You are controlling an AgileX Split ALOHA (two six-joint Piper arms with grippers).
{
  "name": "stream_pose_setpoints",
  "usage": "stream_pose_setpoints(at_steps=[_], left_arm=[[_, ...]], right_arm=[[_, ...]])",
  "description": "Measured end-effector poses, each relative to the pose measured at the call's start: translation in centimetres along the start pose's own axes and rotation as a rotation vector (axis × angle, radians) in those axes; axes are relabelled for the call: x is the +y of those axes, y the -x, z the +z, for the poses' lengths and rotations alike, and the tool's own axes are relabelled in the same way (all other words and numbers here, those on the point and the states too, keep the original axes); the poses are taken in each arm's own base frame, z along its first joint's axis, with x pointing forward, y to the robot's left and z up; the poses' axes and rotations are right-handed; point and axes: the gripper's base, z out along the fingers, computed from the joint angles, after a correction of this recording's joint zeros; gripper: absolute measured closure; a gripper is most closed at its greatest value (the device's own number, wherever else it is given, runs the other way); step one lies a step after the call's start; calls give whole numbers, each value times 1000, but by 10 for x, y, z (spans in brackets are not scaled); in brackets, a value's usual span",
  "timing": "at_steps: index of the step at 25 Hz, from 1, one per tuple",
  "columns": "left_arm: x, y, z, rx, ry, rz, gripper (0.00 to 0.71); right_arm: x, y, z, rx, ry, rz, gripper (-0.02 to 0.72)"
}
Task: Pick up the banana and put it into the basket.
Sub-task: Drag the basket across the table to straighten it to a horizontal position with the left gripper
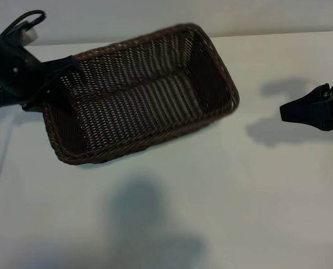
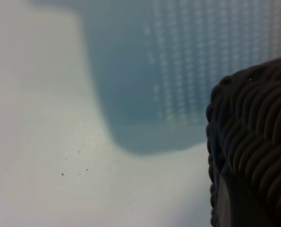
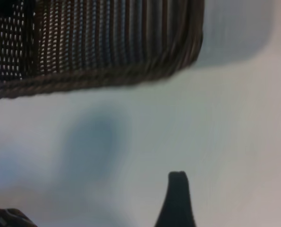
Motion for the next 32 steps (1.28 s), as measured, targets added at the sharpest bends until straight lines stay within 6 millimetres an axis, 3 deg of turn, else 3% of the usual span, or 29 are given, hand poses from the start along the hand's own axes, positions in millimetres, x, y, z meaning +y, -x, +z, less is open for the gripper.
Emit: stream_pose_setpoints(at_steps=[11,21,32], left_arm=[[-19,39,16,122,0,236,537],[-54,40,77,160,14,307,537],[-64,40,112,160,5,308,538]], right_arm=[[0,0,0,0,0,0,109],[0,0,0,0,0,0,109],[0,0,0,0,0,0,109]])
